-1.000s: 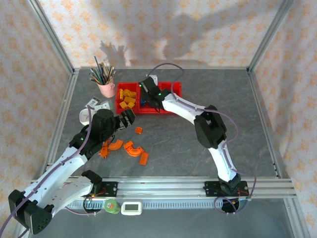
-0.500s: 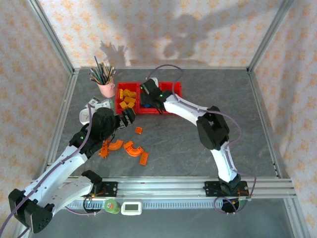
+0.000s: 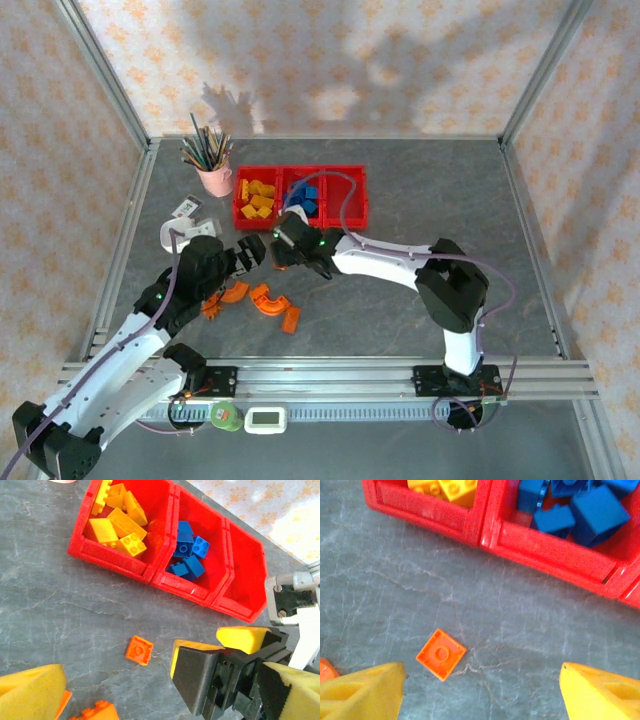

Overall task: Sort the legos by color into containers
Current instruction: Pick up the lego from the center of the table.

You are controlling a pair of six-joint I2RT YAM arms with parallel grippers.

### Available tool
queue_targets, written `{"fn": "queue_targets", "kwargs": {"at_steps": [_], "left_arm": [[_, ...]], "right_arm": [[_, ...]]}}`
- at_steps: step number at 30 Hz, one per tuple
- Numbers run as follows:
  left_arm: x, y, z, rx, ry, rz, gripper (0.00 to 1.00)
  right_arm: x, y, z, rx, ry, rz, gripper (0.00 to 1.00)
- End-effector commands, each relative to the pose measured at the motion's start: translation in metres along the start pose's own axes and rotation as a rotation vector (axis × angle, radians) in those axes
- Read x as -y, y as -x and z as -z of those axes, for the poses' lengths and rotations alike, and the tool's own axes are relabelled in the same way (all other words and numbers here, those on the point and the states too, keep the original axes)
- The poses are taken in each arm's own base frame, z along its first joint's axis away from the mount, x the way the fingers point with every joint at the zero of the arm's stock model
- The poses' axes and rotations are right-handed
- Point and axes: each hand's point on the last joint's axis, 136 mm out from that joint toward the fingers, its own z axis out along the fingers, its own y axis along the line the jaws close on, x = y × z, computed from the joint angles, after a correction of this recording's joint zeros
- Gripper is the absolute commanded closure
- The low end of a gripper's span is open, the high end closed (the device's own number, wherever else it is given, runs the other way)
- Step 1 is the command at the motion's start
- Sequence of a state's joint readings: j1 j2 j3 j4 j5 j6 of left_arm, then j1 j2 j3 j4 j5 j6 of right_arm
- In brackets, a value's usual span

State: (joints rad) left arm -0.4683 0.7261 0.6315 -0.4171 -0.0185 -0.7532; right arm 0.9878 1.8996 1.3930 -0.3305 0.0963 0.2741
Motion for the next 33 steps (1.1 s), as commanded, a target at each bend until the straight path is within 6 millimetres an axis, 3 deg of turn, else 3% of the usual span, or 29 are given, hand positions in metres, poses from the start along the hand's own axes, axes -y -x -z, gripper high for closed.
{"fn": "queue_targets", "kwargs": {"at_steps": [1, 10, 15, 23, 33], "left_arm": [[-0.014, 0.000, 0.003, 0.019, 0.046, 0.037, 0.01], [-0.031, -0.005, 0.008, 0.050, 0.074, 0.070, 0.01], [-0.035, -0.006, 0.009, 0.060, 0.083, 0.075, 0.01], [-0.036, -0.007, 0.008, 0.057, 0.085, 0.073, 0.01], [-0.033, -0.008, 0.006, 0.049, 0.074, 0.073, 0.01]], "right_arm": [[-0.004, -0.003, -0.007, -0.012, -0.003, -0.094, 0.19], [-0.023, -0.011, -0.041, 0.000, -0.079, -0.212, 0.17], [-0.018, -0.016, -0.057, 0.004, -0.145, -0.233, 0.20], [-0.025, -0.031, -0.074, -0.025, -0.168, -0.188, 0.35], [-0.024, -0.048, -0.080, -0.066, -0.152, -0.158, 0.54]]}}
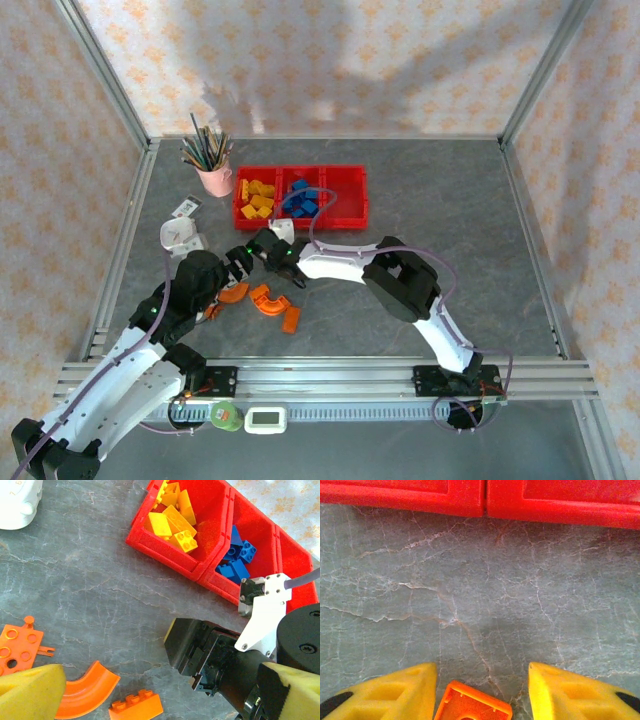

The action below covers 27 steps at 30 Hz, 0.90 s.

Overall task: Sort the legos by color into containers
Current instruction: Pick up the lego from the center of the table.

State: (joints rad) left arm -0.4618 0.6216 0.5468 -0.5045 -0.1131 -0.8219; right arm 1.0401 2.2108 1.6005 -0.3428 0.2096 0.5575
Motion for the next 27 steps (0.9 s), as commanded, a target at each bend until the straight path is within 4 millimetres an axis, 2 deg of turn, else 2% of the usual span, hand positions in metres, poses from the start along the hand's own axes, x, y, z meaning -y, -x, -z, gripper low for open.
{"fn": "queue_targets", "kwargs": {"at_steps": [1, 11, 15, 19, 23, 27], "left_arm": [[0.010, 0.005, 0.001, 0.014, -0.043, 0.017, 0.01], [0.012, 0.004, 0.002, -0.001, -0.050, 0.013, 0.01], [0.014, 0.002, 0.002, -0.013, -0.057, 0.013, 0.01], [0.015, 0.002, 0.002, -0.014, -0.063, 0.014, 0.01], [0.020, 0.004, 0.002, -0.014, -0.071, 0.013, 0.01], [0.022, 0.005, 0.003, -0.020, -0.071, 0.008, 0.01]], "right_arm": [[0.003, -0.024, -0.004, -0.038, -0.031, 0.046, 0.56], [0.006, -0.035, 0.001, -0.054, -0.048, 0.038, 0.46], [0.015, -0.043, 0.005, -0.067, -0.053, 0.026, 0.52], [0.015, -0.044, 0.009, -0.067, -0.037, 0.018, 0.60], [0.010, -0.039, 0.013, -0.061, -0.015, 0.016, 0.67], [0.007, -0.026, 0.024, -0.029, 0.006, 0.004, 0.70]]}}
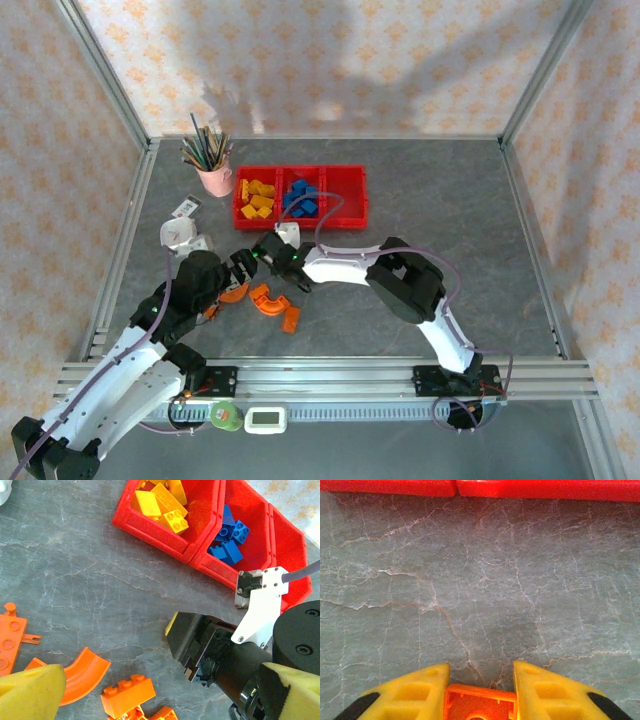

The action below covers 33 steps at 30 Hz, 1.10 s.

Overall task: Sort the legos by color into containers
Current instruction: Pick up the lego from the center of the table, then place the lego in the container.

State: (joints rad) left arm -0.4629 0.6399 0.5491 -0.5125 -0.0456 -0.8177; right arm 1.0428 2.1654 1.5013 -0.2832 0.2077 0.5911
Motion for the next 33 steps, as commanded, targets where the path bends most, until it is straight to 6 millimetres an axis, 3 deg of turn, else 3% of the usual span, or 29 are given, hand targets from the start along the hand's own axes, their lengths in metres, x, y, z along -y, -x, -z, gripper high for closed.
{"fn": "queue_targets", "kwargs": {"at_steps": [1, 7, 12, 19, 23, 27, 30, 33], "left_arm": [[0.017, 0.017, 0.006, 0.047, -0.050, 0.016, 0.01], [0.031, 0.021, 0.011, 0.036, -0.099, 0.008, 0.01], [0.055, 0.022, 0.010, 0.006, -0.187, -0.013, 0.01], [0.091, 0.026, -0.005, -0.037, -0.273, -0.071, 0.01], [0.108, 0.029, -0.017, -0.052, -0.303, -0.088, 0.01], [0.120, 0.033, -0.028, -0.052, -0.317, -0.088, 0.01], [0.122, 0.038, -0.035, -0.039, -0.300, -0.097, 0.01], [0.122, 0.044, -0.037, -0.018, -0.279, -0.103, 0.01]], "right_arm": [[-0.002, -0.011, 0.026, -0.018, 0.002, 0.035, 0.70], [0.015, 0.012, 0.047, 0.021, 0.018, -0.015, 0.70], [0.044, 0.044, 0.064, 0.061, 0.020, -0.071, 0.70], [0.114, 0.110, 0.077, 0.155, -0.052, -0.138, 0.68], [0.144, 0.140, 0.069, 0.185, -0.087, -0.140, 0.67], [0.163, 0.162, 0.044, 0.190, -0.151, -0.117, 0.66], [0.169, 0.177, 0.023, 0.186, -0.159, -0.116, 0.66], [0.177, 0.193, 0.008, 0.197, -0.175, -0.127, 0.59]]}}
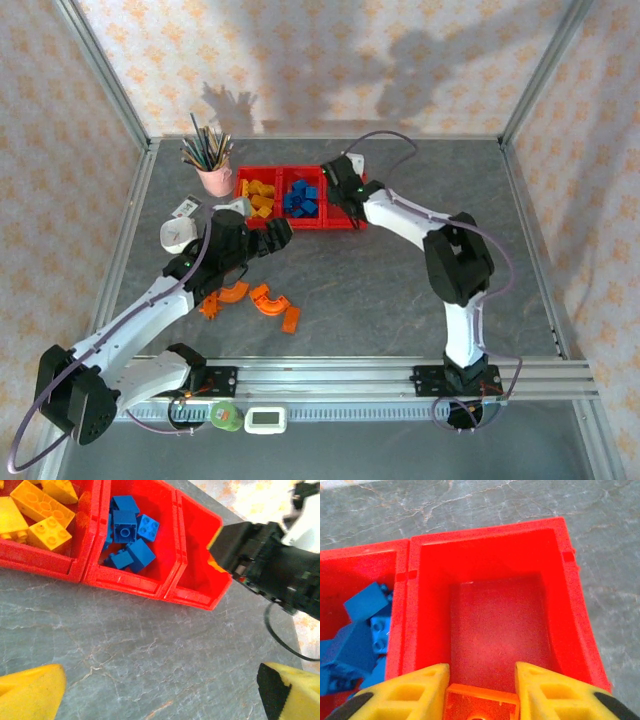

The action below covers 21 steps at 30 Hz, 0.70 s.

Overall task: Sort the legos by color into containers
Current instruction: Place the lego in the container, then pick up the lego from the bottom-center of the table.

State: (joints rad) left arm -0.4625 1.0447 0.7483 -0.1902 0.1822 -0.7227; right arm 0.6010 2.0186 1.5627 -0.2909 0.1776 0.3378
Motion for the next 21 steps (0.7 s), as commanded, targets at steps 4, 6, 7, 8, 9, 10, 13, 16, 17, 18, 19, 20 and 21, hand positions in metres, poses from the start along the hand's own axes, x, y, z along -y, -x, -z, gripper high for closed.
{"fn": "queue_targets", "kwargs": {"at_steps": [4, 6, 7, 8, 9, 10, 13, 16, 17, 18, 19, 20, 21], "left_arm": [[0.017, 0.028, 0.006, 0.089, -0.027, -0.036, 0.01], [0.016, 0.029, 0.009, 0.095, -0.021, -0.039, 0.01], [0.015, 0.030, 0.011, 0.101, -0.013, -0.039, 0.01], [0.013, 0.031, 0.013, 0.104, -0.006, -0.039, 0.01], [0.012, 0.031, 0.016, 0.109, 0.003, -0.041, 0.01], [0.009, 0.031, 0.020, 0.118, 0.016, -0.040, 0.01], [-0.004, 0.028, 0.029, 0.131, 0.055, -0.031, 0.01], [-0.017, 0.024, 0.042, 0.146, 0.091, -0.014, 0.01], [-0.022, 0.022, 0.046, 0.149, 0.103, -0.008, 0.01], [-0.026, 0.020, 0.050, 0.153, 0.113, -0.003, 0.01], [-0.031, 0.018, 0.054, 0.158, 0.122, 0.003, 0.01], [-0.034, 0.016, 0.058, 0.159, 0.130, 0.007, 0.01], [-0.039, 0.014, 0.061, 0.163, 0.142, 0.013, 0.01]], "right_arm": [[0.002, 0.021, -0.019, 0.004, -0.020, 0.040, 0.46], [-0.003, 0.021, -0.011, 0.000, 0.016, 0.041, 0.42], [-0.006, 0.019, -0.005, -0.003, 0.035, 0.045, 0.41], [-0.008, 0.017, 0.002, -0.005, 0.044, 0.049, 0.40], [-0.012, 0.013, 0.011, -0.008, 0.057, 0.059, 0.39], [-0.016, 0.004, 0.020, -0.013, 0.075, 0.074, 0.38], [-0.026, -0.022, 0.049, -0.036, 0.136, 0.103, 0.35], [-0.035, -0.056, 0.075, -0.083, 0.184, 0.129, 0.32], [-0.040, -0.067, 0.083, -0.096, 0.210, 0.148, 0.31], [-0.048, -0.081, 0.092, -0.106, 0.247, 0.182, 0.30], [-0.056, -0.095, 0.101, -0.116, 0.284, 0.221, 0.28], [-0.063, -0.106, 0.108, -0.125, 0.314, 0.253, 0.27], [-0.070, -0.119, 0.116, -0.136, 0.341, 0.288, 0.26]]}}
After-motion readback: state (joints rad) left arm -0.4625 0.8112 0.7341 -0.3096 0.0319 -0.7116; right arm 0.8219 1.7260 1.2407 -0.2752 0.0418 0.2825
